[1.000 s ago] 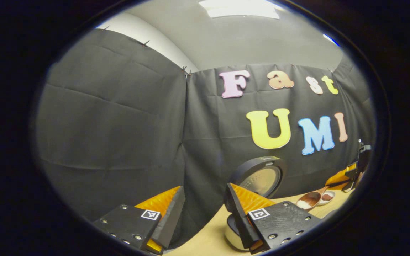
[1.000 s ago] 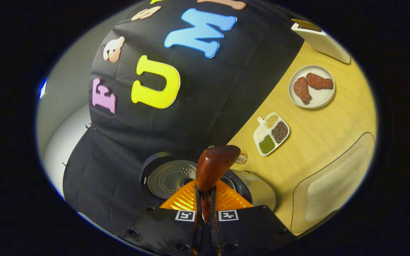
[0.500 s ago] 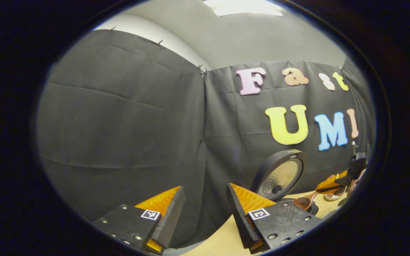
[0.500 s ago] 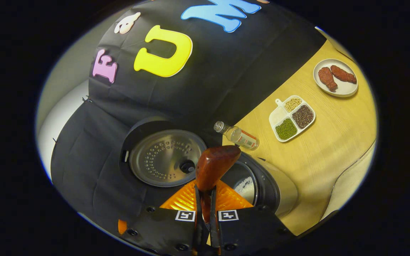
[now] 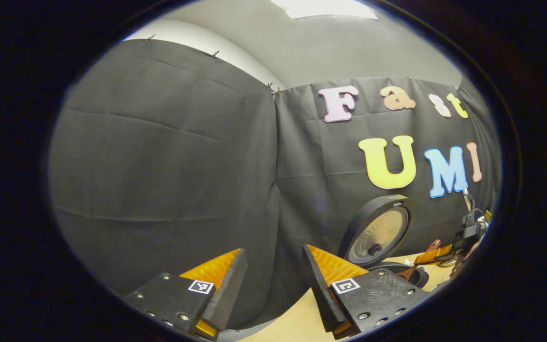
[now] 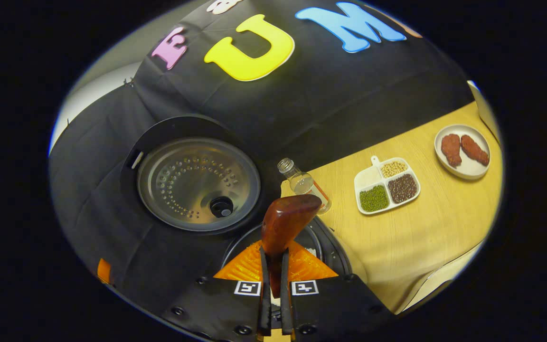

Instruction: Close the left gripper, press the button to open the rice cooker; take a wooden spoon from the chopstick holder with the right hand, scoop a spoonful of rice and pour it into the rice cooker, then put the wooden spoon back into the chopstick holder.

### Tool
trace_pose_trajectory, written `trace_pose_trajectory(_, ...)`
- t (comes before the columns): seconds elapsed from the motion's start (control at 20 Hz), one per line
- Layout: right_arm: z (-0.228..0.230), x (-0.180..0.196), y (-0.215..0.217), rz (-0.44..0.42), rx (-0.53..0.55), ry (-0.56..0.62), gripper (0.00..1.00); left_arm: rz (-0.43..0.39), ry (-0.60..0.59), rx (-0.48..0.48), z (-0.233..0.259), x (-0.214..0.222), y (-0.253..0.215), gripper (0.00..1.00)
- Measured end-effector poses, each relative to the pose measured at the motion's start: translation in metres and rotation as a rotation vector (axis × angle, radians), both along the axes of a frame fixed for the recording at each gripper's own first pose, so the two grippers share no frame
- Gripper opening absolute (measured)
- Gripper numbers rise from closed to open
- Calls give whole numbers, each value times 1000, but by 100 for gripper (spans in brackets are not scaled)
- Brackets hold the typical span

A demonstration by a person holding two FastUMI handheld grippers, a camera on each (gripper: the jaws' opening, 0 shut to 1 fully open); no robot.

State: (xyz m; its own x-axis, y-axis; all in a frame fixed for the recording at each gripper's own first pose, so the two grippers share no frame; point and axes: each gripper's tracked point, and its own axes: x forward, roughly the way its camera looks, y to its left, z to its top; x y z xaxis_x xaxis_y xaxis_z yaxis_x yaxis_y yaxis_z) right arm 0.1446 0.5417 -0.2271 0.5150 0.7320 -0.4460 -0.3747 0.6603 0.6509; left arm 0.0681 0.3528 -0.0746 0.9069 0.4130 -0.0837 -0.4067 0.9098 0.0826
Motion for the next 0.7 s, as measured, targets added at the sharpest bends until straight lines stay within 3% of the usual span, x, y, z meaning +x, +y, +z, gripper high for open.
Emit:
trace_pose_trajectory(0.35, 27, -8, 12, 143, -134, -367, 9, -35, 9, -15, -7, 22, -17, 75)
trace_pose_trajectory(0.7, 37, -14, 14, 210, -224, -610, 9, -54, 13, -14, -10, 31, -20, 74)
